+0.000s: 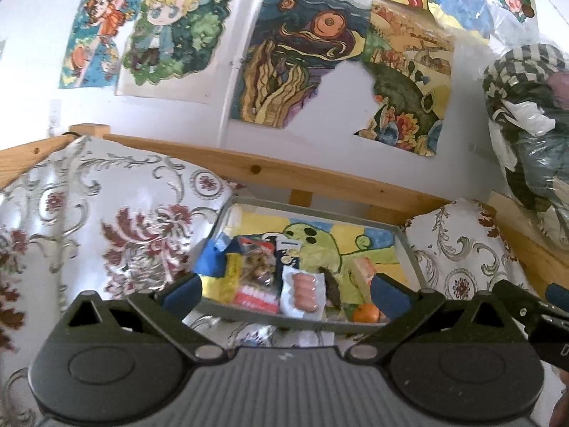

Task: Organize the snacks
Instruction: 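Lift both open tools away from the tray toward the last two snacks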

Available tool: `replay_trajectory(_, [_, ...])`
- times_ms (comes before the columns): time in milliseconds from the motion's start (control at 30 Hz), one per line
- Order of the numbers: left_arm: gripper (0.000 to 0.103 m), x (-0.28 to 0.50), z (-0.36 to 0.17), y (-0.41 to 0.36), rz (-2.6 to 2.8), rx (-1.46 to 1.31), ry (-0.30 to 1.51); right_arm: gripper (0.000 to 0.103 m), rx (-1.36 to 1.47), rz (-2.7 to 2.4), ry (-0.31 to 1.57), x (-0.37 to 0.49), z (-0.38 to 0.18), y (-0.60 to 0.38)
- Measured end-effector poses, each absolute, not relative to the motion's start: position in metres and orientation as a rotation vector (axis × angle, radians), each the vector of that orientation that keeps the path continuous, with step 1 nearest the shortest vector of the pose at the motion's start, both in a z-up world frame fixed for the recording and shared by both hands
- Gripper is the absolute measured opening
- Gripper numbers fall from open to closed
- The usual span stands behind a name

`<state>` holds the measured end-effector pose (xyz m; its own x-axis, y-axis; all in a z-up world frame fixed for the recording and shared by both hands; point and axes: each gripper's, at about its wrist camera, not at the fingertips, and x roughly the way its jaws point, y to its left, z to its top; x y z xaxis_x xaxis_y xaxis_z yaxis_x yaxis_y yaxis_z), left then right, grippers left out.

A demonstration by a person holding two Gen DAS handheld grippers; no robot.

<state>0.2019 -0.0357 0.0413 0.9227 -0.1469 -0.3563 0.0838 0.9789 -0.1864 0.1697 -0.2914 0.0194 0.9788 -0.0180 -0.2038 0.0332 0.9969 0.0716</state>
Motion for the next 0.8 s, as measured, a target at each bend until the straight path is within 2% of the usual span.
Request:
replay_trajectory(300, [0.103,0.154,0.030,-0.016,-0.060,-0.160,0.371,0.102,0.095,-0.031,0.231,0.127,0.012,-0.283])
replay_trajectory(800, [0.103,0.102,0.004,-0.009,0.004,-0.083,0.459,0.102,0.105,-0.040,0.301,0.089,-0.003,-0.272])
